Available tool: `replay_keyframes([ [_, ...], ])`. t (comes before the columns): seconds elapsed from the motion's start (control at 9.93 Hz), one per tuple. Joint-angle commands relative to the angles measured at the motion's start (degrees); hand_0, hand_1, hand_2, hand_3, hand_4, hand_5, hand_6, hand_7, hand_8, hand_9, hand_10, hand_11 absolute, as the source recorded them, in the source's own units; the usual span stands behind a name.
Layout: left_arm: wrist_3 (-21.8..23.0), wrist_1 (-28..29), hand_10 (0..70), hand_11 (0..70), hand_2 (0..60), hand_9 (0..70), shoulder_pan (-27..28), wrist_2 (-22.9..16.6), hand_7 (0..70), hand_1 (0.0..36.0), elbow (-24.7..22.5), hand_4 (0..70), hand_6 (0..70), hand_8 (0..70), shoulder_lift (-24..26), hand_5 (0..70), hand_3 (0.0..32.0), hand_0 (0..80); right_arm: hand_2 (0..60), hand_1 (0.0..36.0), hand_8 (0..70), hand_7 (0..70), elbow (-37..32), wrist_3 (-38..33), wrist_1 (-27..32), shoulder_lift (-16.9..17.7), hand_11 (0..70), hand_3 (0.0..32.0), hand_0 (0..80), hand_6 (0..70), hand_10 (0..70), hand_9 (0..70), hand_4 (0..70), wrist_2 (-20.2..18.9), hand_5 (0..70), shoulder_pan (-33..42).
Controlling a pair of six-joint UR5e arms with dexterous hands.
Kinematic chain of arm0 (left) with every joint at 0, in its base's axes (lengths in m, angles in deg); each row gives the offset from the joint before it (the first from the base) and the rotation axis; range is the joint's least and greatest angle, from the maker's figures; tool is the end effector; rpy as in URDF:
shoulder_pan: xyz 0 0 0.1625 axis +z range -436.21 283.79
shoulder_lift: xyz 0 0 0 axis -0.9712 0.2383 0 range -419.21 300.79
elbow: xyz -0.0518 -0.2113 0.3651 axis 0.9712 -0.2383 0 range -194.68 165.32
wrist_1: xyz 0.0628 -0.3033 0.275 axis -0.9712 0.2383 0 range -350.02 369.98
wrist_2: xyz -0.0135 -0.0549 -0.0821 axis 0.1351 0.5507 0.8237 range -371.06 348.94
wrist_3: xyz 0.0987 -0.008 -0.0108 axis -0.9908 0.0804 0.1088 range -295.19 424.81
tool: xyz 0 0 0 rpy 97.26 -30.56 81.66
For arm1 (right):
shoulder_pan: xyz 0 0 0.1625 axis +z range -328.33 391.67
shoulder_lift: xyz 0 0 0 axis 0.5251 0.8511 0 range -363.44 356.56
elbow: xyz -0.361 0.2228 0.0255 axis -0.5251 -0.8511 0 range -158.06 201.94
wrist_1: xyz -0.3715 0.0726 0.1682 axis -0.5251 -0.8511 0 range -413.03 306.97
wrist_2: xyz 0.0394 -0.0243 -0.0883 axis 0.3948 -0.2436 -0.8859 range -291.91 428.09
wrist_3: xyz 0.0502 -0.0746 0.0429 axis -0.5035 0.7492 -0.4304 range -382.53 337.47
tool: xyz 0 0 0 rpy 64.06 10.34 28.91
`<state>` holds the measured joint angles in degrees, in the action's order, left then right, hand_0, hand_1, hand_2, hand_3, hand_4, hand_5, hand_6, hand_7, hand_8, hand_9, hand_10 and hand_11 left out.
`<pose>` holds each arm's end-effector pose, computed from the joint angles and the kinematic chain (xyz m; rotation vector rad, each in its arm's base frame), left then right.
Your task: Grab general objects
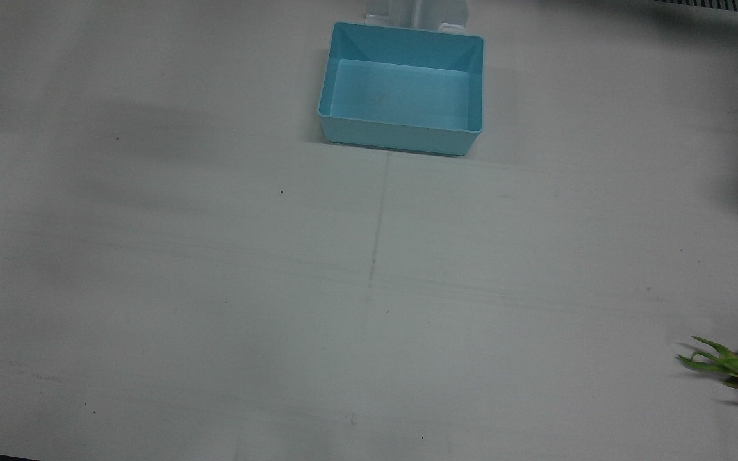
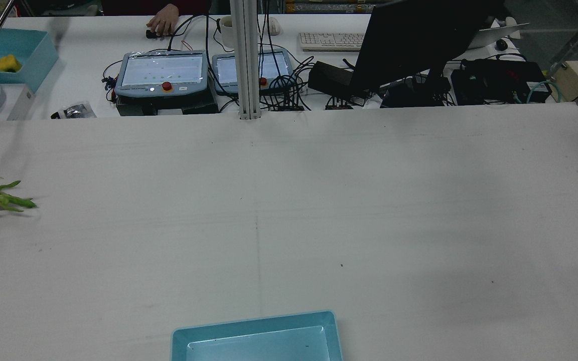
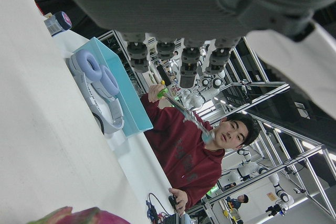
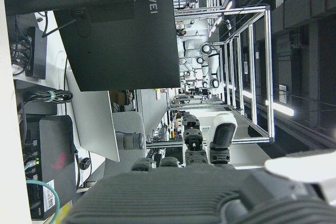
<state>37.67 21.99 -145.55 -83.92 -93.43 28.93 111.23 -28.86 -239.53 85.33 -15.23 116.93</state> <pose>0.0107 -0.4891 0.7777 0.4083 1.9254 -1.9322 0.1038 -0.4996 0.6934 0.0650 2.0385 -2.2583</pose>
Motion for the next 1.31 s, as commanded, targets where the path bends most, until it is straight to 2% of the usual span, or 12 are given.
replay_keyframes([
  [0.0, -8.29, -5.91, 3.3, 4.9, 0.0, 2.2, 0.08, -0.09, 18.2, 0.8, -8.46, 10.7, 12.2, 7.4, -0.86, 5.8, 0.0, 45.0, 0.0, 0.0, 0.0, 0.0, 0.01, 0.0, 0.0, 0.0, 0.0, 0.0, 0.0, 0.0, 0.0, 0.0, 0.0, 0.0, 0.0, 0.0],
  [0.1, -15.24, -9.34, 2.5, 3.7, 0.0, 2.3, 0.17, -0.52, 18.9, 1.0, -13.32, 13.8, 15.0, 8.4, -0.69, 10.5, 0.0, 45.8, 0.0, 0.0, 0.0, 0.0, 0.01, 0.0, 0.0, 0.0, 0.0, 0.0, 0.0, 0.0, 0.0, 0.0, 0.0, 0.0, 0.0, 0.0],
  [0.2, -21.4, -10.25, 0.4, 1.0, 0.0, 2.2, 0.34, -0.62, 18.3, 4.3, -16.24, 15.1, 17.0, 7.7, -0.78, 15.1, 0.0, 48.5, 0.0, 0.0, 0.0, 0.0, 0.01, 0.0, 0.0, 0.0, 0.0, 0.0, 0.0, 0.0, 0.0, 0.0, 0.0, 0.0, 0.0, 0.0],
  [0.4, -25.32, -9.47, 0.0, 0.0, 0.0, 1.4, 0.52, -0.88, 14.3, 3.3, -17.15, 19.6, 13.9, 4.4, -1.39, 21.8, 0.0, 48.0, 0.0, 0.0, 0.0, 0.0, 0.01, 0.0, 0.0, 0.0, 0.0, 0.0, 0.0, 0.0, 0.0, 0.0, 0.0, 0.0, 0.0, 0.0],
  [0.5, -27.33, -9.47, 0.0, 0.0, 0.0, 0.7, 0.78, -0.79, 10.7, 3.7, -17.32, 16.2, 7.3, 0.6, -1.39, 15.4, 0.0, 47.9, 0.0, 0.0, 0.0, 0.0, 0.01, 0.0, 0.0, 0.0, 0.0, 0.0, 0.0, 0.0, 0.0, 0.0, 0.0, 0.0, 0.0, 0.0],
  [0.6, -27.53, -9.47, 0.0, 0.0, 0.0, 0.0, 0.87, -0.88, 7.1, 5.6, -17.41, 5.7, 1.3, 0.0, -1.39, 4.7, 0.0, 49.1, 0.0, 0.0, 0.0, 0.0, 0.01, 0.0, 0.0, 0.0, 0.0, 0.0, 0.0, 0.0, 0.0, 0.0, 0.0, 0.0, 0.0, 0.0],
  [0.71, -27.7, -9.64, 0.0, 0.0, 0.0, 0.0, 0.87, -0.88, 5.6, 9.5, -17.41, 0.0, 0.0, 0.0, -1.39, 0.0, 0.6, 50.9, 0.0, 0.0, 0.0, 0.0, 0.01, 0.0, 0.0, 0.0, 0.0, 0.0, 0.0, 0.0, 0.0, 0.0, 0.0, 0.0, 0.0, 0.0],
  [0.81, -27.71, -10.08, 0.0, 0.0, 0.0, 0.0, 0.87, -0.88, 5.5, 15.5, -17.41, 0.0, 0.0, 0.0, -1.39, 0.0, 2.0, 54.8, 0.0, 0.0, 0.0, 0.0, 0.01, 0.0, 0.0, 0.0, 0.0, 0.0, 0.0, 0.0, 0.0, 0.0, 0.0, 0.0, 0.0, 0.0],
  [0.91, -27.71, -12.43, 0.0, 0.0, 0.0, 0.0, 0.87, -0.88, 4.4, 19.0, -18.71, 0.0, 0.0, 0.0, -1.31, 0.0, 0.0, 57.5, 0.0, 0.0, 0.0, 0.0, 0.01, 0.0, 0.0, 0.0, 0.0, 0.0, 0.0, 0.0, 0.0, 0.0, 0.0, 0.0, 0.0, 0.0],
  [1.01, -27.62, -13.15, 0.0, 0.0, 0.0, 0.0, 0.43, -0.88, 3.8, 20.6, -20.64, 0.0, 0.0, 0.0, -1.65, 0.0, 0.0, 61.3, 0.0, 0.0, 0.0, 0.0, 0.01, 0.0, 0.0, 0.0, 0.0, 0.0, 0.0, 0.0, 0.0, 0.0, 0.0, 0.0, 0.0, 0.0],
  [1.11, -27.62, -11.68, 0.0, 0.2, 0.0, 0.0, 0.69, -0.79, 3.7, 22.1, -20.49, 0.0, 0.0, 0.0, -3.66, 0.0, 0.0, 67.3, 0.0, 0.0, 0.0, 0.0, 0.01, 0.0, 0.0, 0.0, 0.0, 0.0, 0.0, 0.0, 0.0, 0.0, 0.0, 0.0, 0.0, 0.0],
  [1.21, -27.1, -9.14, 0.0, 0.9, 0.0, 0.0, 0.78, -0.88, 3.9, 22.1, -20.83, 4.8, 0.0, 0.0, -5.16, 0.0, 0.0, 75.9, 0.0, 0.0, 0.0, 0.0, 0.01, 0.0, 0.0, 0.0, 0.0, 0.0, 0.0, 0.0, 0.0, 0.0, 0.0, 0.0, 0.0, 0.0],
])
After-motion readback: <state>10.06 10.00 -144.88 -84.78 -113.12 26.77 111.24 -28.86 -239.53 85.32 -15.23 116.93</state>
